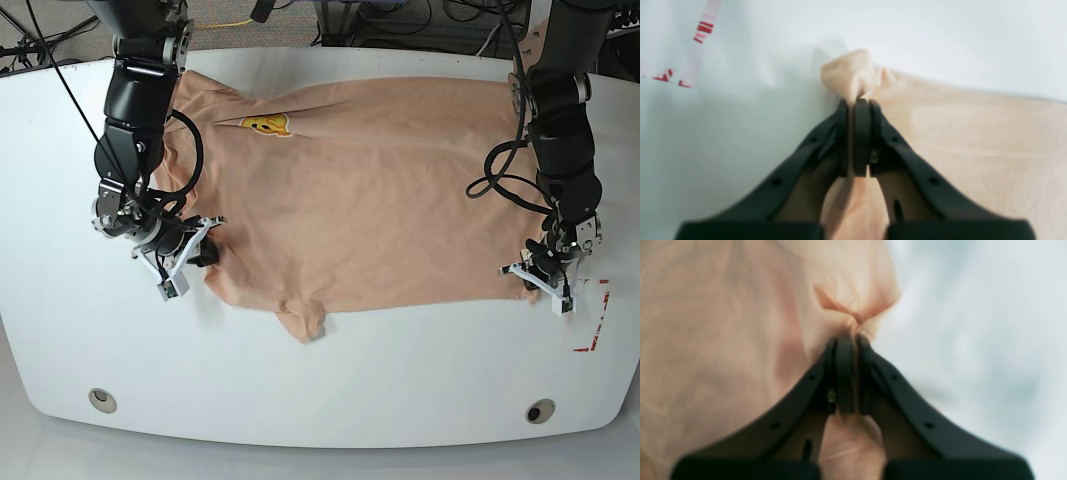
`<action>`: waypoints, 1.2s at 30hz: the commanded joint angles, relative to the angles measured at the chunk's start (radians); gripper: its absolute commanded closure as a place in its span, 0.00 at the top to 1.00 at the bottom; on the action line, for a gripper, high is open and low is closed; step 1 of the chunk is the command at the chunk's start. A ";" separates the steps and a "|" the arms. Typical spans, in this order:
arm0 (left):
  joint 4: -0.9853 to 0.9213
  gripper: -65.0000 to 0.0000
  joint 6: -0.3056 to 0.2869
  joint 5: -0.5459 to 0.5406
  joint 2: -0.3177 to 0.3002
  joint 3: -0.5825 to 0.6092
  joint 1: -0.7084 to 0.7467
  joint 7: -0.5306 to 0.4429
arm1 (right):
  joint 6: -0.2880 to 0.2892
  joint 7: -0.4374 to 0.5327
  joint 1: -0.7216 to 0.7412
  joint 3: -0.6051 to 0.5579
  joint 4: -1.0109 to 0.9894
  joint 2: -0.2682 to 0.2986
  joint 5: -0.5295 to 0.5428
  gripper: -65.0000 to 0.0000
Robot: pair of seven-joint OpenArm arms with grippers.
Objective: Fold the T-shirt properly
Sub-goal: 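Regrasp the shirt hem corners with both grippers, then lift the hem with both grippers and pull it toward the collar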
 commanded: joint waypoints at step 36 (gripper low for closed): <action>1.021 0.00 -0.008 -0.112 -0.003 -0.001 -0.158 0.534 | 0.002 -0.204 0.595 -0.122 0.137 0.277 0.025 0.00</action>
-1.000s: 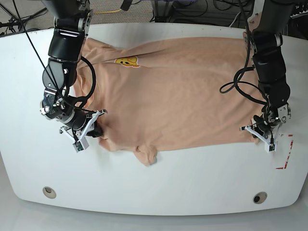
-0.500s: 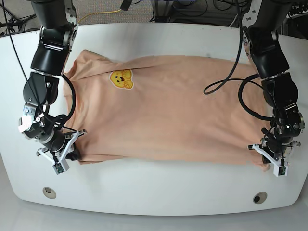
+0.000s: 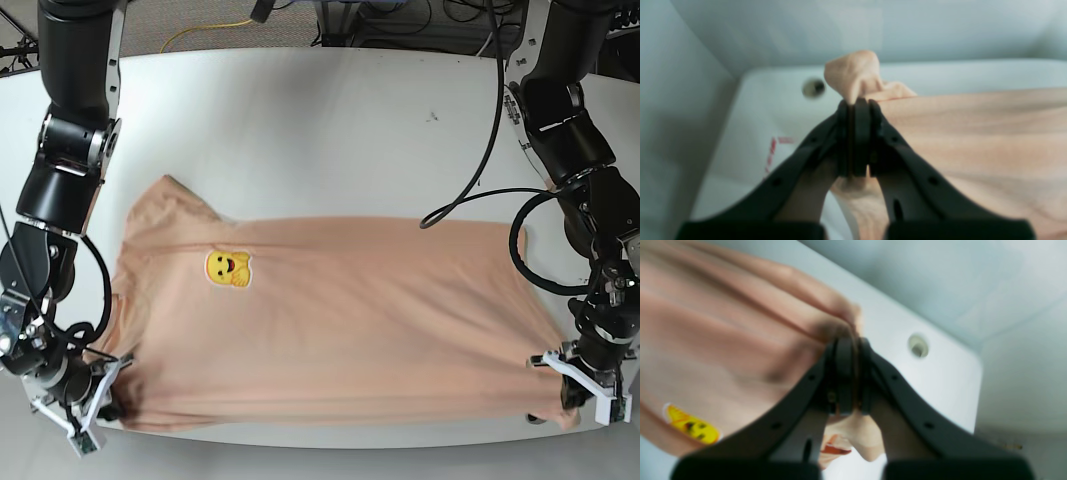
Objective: Fold the T-shirt properly
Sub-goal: 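Lift the hem with both grippers and pull it toward the collar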
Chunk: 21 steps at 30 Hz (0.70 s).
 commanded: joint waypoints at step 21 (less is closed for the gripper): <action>0.095 0.00 -0.095 0.008 -0.070 -0.022 -0.311 0.098 | -0.008 -0.264 0.358 -0.019 0.110 0.054 0.009 0.00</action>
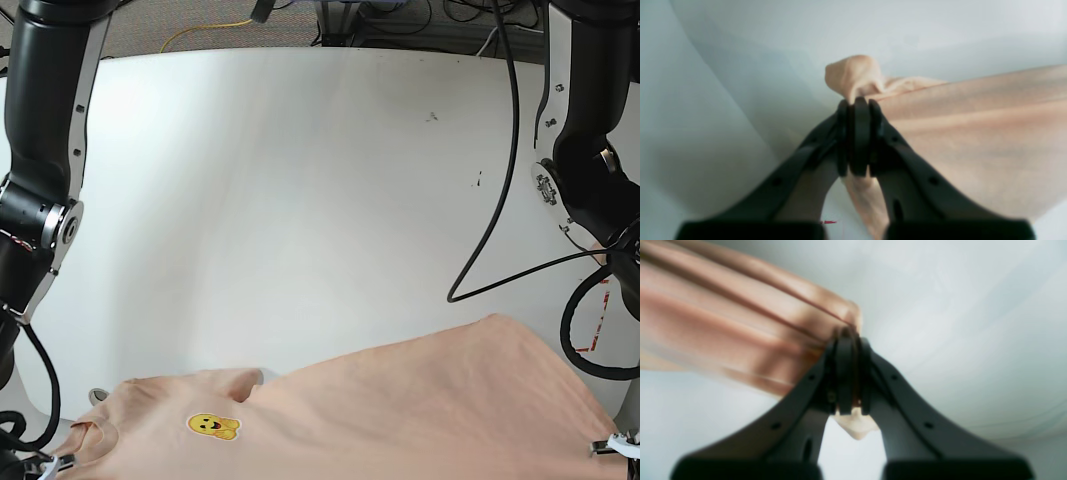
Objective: Fold the T-shirt properly
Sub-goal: 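Lift the hem with both grippers and pull it toward the collar, then lay the held hem down over the shirt with both grippers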
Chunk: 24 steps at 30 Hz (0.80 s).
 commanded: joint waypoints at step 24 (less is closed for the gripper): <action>0.164 0.00 -0.034 0.034 0.005 -0.037 0.648 -0.014 | -0.009 -0.016 -0.876 0.298 0.439 -0.141 -0.035 0.00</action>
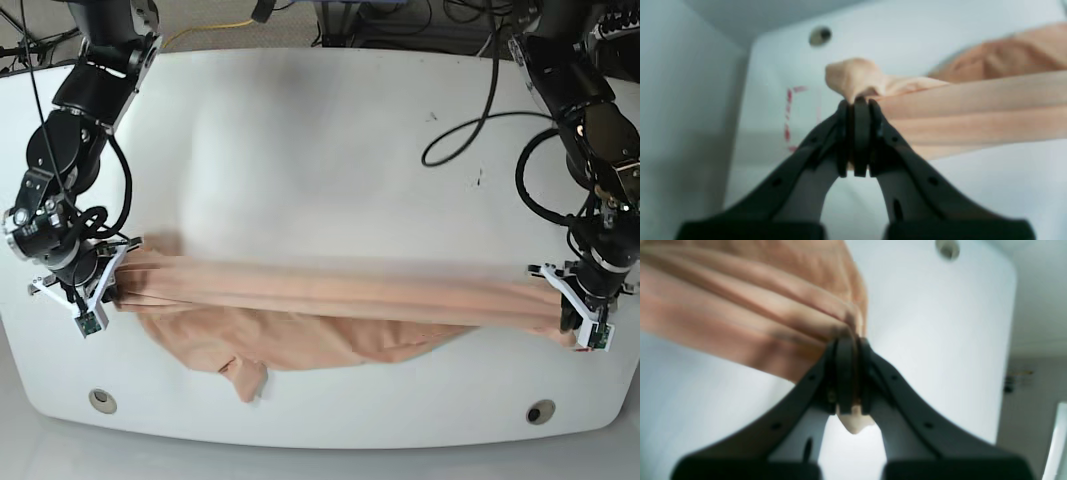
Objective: Fold the T-shirt properly
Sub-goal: 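Lay the held hem down over the shirt with both grippers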
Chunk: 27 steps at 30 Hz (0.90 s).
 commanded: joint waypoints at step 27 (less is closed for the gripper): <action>0.040 0.00 -0.080 0.016 0.035 -0.107 0.443 -0.030 | -0.004 0.021 -0.454 0.131 0.034 -0.028 -0.008 0.00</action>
